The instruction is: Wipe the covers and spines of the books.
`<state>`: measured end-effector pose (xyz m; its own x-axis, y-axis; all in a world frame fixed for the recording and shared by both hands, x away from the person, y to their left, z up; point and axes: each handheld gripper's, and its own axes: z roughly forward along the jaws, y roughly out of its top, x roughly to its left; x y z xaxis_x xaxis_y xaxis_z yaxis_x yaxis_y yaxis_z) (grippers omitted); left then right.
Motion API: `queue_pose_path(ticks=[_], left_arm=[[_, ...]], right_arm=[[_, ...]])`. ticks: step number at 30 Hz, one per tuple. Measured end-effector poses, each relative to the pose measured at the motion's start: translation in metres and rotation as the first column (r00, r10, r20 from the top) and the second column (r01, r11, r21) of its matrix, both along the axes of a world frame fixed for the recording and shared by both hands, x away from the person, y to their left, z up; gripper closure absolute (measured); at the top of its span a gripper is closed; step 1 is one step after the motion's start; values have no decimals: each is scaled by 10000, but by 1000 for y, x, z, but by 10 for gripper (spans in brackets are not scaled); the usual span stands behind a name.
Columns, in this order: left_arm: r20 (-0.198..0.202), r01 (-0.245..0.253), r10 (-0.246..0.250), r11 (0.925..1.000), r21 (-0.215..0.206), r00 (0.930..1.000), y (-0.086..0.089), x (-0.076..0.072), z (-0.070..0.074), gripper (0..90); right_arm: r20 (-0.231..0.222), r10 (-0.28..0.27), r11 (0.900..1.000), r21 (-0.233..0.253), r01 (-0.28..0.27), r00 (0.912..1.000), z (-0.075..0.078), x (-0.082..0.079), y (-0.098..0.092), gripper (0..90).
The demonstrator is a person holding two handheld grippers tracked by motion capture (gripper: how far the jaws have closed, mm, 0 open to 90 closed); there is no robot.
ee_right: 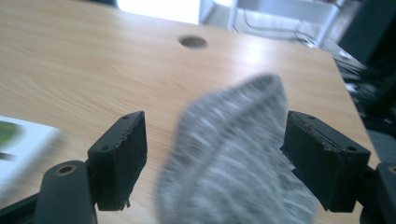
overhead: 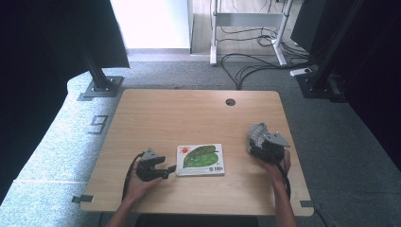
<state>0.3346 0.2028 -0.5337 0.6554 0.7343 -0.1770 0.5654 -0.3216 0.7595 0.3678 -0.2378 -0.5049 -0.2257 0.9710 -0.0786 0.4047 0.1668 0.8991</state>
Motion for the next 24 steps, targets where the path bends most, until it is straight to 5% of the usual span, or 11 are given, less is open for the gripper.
queue_pose_path(ticks=[4, 8, 16, 21, 24], left_arm=[[12, 11, -11, 10000, -4, 10000, 1, 0, 1, 317], [33, 11, -10, 10000, -44, 10000, 2, 0, 1, 316], [55, 56, -56, 10000, -72, 10000, 3, -1, 2, 316], [23, 82, -82, 9999, -110, 10000, 4, -2, 2, 314], [-123, 146, -153, 9985, -521, 9998, 6, -1, 4, 313]], right_arm=[[260, 726, 9954, 612, -740, 9970, 8, -12, 11, 220], [131, 1577, 9789, 1294, -1581, 9874, 5, -21, 22, 240], [-479, 2811, 9466, 1785, -2686, 9585, -12, -41, 45, 272], [-1017, 3542, 9246, 1867, -3319, 9296, -26, -51, 61, 286], [-1153, 3802, 9141, 1979, -3538, 9177, -31, -57, 67, 292]])
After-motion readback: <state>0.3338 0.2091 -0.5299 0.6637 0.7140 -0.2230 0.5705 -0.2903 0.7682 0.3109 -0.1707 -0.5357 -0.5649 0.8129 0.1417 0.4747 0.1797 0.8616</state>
